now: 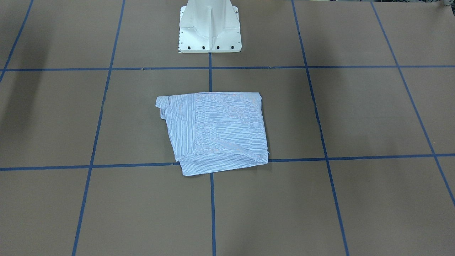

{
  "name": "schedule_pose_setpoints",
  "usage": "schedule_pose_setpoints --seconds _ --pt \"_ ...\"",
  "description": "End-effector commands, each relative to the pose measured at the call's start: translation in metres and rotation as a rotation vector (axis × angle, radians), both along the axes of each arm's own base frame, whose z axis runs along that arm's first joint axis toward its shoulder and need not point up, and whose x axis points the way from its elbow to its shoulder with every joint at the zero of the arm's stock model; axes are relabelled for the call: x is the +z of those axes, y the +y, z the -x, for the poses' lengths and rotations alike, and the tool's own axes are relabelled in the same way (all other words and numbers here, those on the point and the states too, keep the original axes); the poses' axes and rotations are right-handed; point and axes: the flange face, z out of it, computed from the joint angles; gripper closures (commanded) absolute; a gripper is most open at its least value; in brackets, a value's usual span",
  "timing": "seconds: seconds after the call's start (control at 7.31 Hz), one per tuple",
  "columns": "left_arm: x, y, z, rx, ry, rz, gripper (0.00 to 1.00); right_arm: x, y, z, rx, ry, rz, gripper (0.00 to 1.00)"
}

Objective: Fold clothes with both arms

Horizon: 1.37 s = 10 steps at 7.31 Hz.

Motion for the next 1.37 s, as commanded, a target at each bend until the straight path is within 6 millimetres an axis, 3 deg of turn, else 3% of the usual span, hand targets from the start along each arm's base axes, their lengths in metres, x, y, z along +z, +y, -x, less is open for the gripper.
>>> schedule_pose_setpoints --seconds 0.0,0.27,1.23 --pt "0.0 0.001 0.0 -0.001 0.0 0.002 0.0 0.0 -0.001 0.003 -0.004 0.0 0.005 0.0" --pt "0.004 0.005 0.0 -0.001 0.0 0.011 0.0 -0.001 -0.004 0.012 -0.023 -0.002 0.007 0.0" --pt "0.018 0.006 0.0 -0.002 0.0 0.043 0.0 -0.002 -0.005 0.013 -0.011 -0.008 0.018 0.0"
